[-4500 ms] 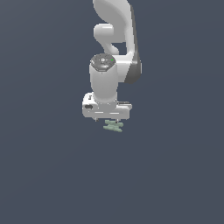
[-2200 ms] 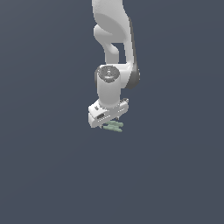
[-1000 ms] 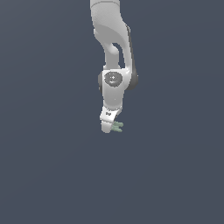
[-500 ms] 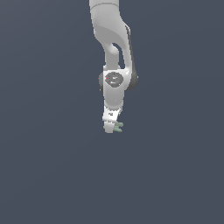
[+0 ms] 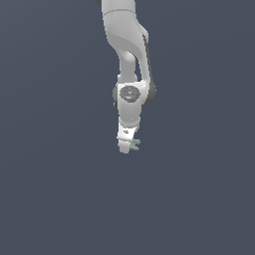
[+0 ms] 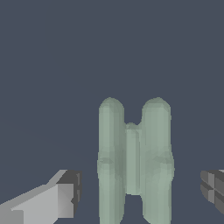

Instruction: Pick up the object and move it to a goal position.

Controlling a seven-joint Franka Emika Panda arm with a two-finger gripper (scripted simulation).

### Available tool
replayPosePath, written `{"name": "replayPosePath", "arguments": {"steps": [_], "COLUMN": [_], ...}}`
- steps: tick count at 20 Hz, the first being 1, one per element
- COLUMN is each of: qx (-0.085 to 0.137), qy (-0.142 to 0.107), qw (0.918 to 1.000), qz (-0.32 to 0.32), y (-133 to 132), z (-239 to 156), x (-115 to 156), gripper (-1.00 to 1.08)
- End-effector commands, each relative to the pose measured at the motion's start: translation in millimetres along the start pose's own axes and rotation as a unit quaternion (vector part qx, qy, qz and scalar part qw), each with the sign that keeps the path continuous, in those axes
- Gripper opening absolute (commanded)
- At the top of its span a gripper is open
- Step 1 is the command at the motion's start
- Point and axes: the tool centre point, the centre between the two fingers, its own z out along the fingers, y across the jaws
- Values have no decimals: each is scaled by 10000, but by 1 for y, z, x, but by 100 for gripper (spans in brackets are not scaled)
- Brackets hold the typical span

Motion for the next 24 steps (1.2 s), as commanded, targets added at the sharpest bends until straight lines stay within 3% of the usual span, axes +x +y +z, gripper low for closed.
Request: {"name": "replayPosePath", "arguments": {"steps": [1, 10, 11, 24], "qx": [5, 5, 5, -5], "qy": [-1, -1, -1, 0], "qw": [10000, 10000, 10000, 10000], "qz": [-5, -17, -17, -17], "y": [-1, 0, 0, 0], "z": [12, 36, 36, 34], "x": [0, 0, 0, 4], "gripper": [100, 100, -100, -100]}}
